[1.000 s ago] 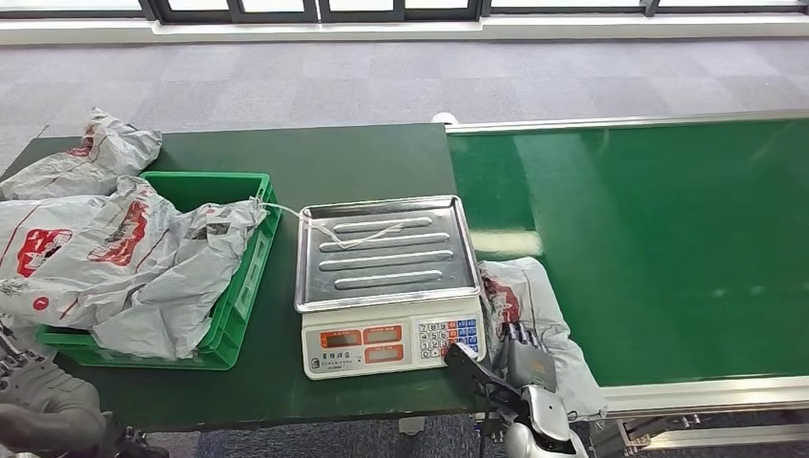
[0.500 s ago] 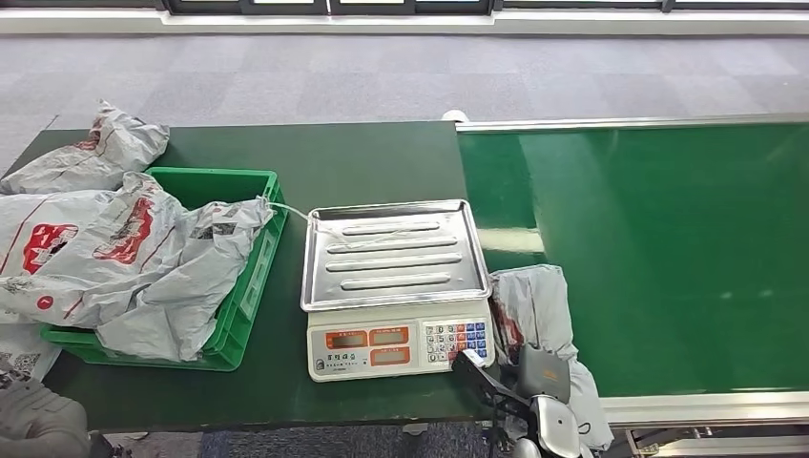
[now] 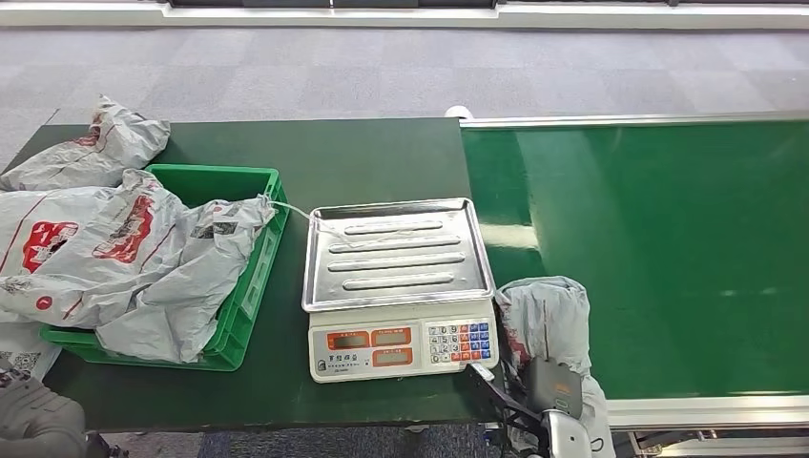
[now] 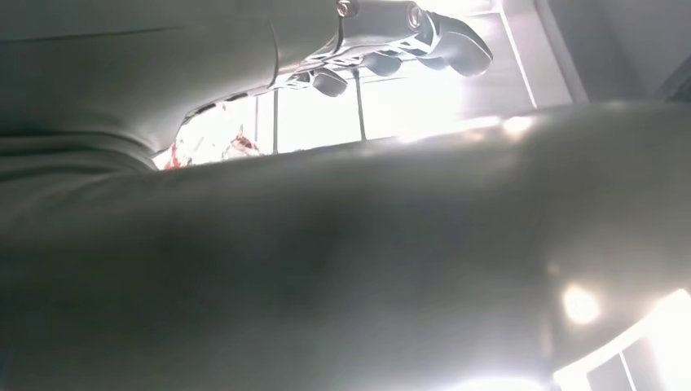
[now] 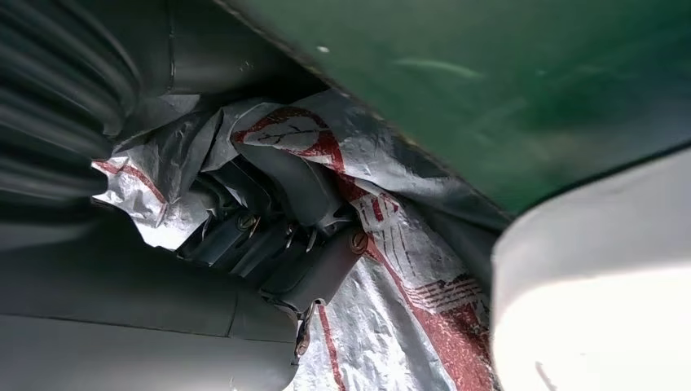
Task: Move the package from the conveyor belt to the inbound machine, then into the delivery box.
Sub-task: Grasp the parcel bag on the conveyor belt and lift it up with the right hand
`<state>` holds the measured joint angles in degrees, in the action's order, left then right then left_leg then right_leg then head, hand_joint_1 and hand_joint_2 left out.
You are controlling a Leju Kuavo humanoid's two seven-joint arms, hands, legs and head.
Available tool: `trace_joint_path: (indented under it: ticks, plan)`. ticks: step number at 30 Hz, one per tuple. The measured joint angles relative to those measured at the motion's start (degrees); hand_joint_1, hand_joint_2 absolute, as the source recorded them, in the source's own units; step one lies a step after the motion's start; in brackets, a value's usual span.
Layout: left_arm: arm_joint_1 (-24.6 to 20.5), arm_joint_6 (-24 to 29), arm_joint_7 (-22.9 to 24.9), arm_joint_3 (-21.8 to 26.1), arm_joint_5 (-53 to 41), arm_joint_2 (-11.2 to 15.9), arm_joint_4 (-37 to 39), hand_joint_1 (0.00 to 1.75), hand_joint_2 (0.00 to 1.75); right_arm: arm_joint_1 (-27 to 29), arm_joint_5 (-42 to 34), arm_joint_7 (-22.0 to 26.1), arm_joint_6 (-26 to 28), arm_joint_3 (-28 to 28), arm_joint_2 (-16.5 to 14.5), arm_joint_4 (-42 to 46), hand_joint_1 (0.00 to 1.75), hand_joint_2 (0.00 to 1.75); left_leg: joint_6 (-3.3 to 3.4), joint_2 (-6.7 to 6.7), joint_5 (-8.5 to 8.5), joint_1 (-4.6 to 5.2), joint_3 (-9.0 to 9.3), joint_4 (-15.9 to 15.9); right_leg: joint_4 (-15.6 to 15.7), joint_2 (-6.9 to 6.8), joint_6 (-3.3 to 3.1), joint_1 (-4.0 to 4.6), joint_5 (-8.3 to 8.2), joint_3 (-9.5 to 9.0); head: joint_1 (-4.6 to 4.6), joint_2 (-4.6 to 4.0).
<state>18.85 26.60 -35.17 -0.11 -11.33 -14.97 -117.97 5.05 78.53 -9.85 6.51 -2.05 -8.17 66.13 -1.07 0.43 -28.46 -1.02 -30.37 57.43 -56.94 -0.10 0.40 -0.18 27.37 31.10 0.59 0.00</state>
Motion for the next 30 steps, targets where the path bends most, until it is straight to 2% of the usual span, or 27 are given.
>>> trace_joint_path:
  ticks: [6, 15, 23, 30]
  plan:
    - [-0.06, -0.89, -0.38, 0.32, 0.32, 0.0, -0.01, 0.0, 0.0, 1.97, 0.49, 0.26, 1.16, -0.03, -0.07, 4.15, 1.75, 1.75, 0.0, -0.01, 0.0, 0.0, -0.15, 0.0, -0.01, 0.0, 0.01, 0.0, 0.0, 0.15, 0.01, 0.0]
    - [0.0, -0.98, -1.0, 0.43, 0.84, -0.04, -0.34, 0.0, 0.0, 5.87, 3.99, -1.41, 3.76, -1.14, -0.07, 16.96, 1.75, 1.75, 0.0, 0.0, 0.0, 0.0, -0.26, 0.0, -0.01, 0.01, 0.01, 0.0, 0.0, 0.25, 0.0, 0.0]
    - [0.01, -0.98, -1.01, 0.72, 0.87, -0.07, -0.49, 0.0, 0.0, 7.0, 4.33, -1.45, 4.15, -1.41, -0.07, 20.83, 1.75, 1.75, 0.0, 0.01, 0.0, 0.0, -0.26, 0.0, -0.01, 0.01, 0.01, 0.0, 0.0, 0.26, 0.0, 0.0]
    - [0.1, -0.99, -1.81, 1.24, 1.21, -0.29, -0.49, 0.0, 0.0, 7.66, 9.61, -2.5, 9.86, -2.04, -0.01, 26.87, 1.75, 1.75, 0.0, 0.0, 0.0, 0.03, -0.27, 0.0, -0.01, 0.01, 0.01, -0.03, 0.0, 0.29, 0.0, 0.0]
